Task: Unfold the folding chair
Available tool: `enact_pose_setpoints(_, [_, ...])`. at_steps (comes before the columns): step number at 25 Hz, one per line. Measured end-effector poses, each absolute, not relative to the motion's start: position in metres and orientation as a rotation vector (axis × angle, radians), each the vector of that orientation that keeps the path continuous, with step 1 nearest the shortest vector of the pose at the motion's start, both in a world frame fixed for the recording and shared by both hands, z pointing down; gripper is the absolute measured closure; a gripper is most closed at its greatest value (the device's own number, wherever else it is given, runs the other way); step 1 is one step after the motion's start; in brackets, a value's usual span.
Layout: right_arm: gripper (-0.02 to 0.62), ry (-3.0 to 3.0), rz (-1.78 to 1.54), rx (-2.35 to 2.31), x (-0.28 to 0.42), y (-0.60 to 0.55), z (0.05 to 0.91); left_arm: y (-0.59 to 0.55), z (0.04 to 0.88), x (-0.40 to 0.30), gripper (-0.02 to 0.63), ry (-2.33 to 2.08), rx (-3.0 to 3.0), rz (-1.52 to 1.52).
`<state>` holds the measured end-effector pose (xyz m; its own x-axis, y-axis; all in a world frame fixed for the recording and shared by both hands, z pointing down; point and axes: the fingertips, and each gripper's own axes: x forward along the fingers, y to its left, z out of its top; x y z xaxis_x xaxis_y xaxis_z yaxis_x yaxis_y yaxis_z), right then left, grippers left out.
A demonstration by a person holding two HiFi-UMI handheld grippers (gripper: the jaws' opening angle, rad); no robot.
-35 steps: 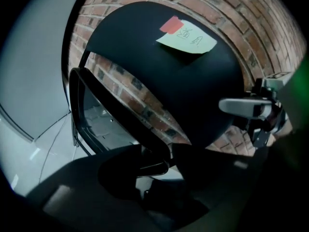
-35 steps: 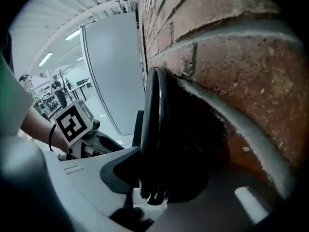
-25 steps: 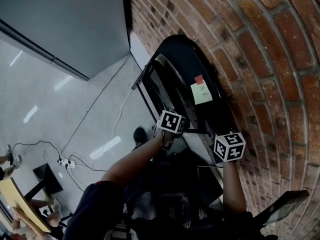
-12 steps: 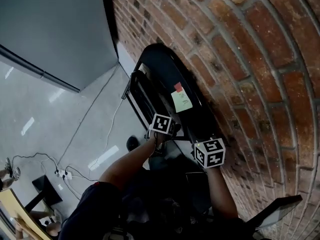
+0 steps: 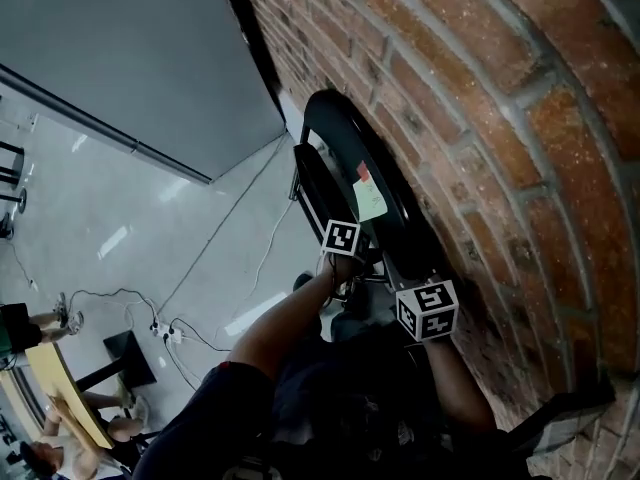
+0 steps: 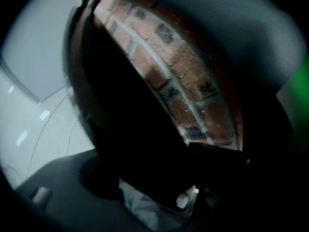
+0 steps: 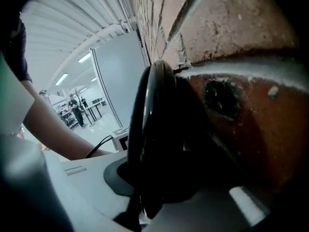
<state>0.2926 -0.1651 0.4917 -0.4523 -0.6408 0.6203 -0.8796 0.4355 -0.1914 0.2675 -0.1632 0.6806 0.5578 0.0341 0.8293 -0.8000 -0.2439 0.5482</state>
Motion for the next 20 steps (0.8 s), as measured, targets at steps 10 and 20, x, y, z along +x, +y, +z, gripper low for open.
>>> enact_pose_setpoints(10, [0.520,-2.194,0.649,1.254,0.2933,-0.1651,0.4956,-0.1663,0.6845,0.2649,0.152,-0.702,1.626,0.855])
enact_pose_setpoints(20, [0.522,-2.151,0.706,1.295,0.2942,-0.1648,0.4985,-0.1623,0.6811,0.2629,0.163,-0.634,1.674,0.880])
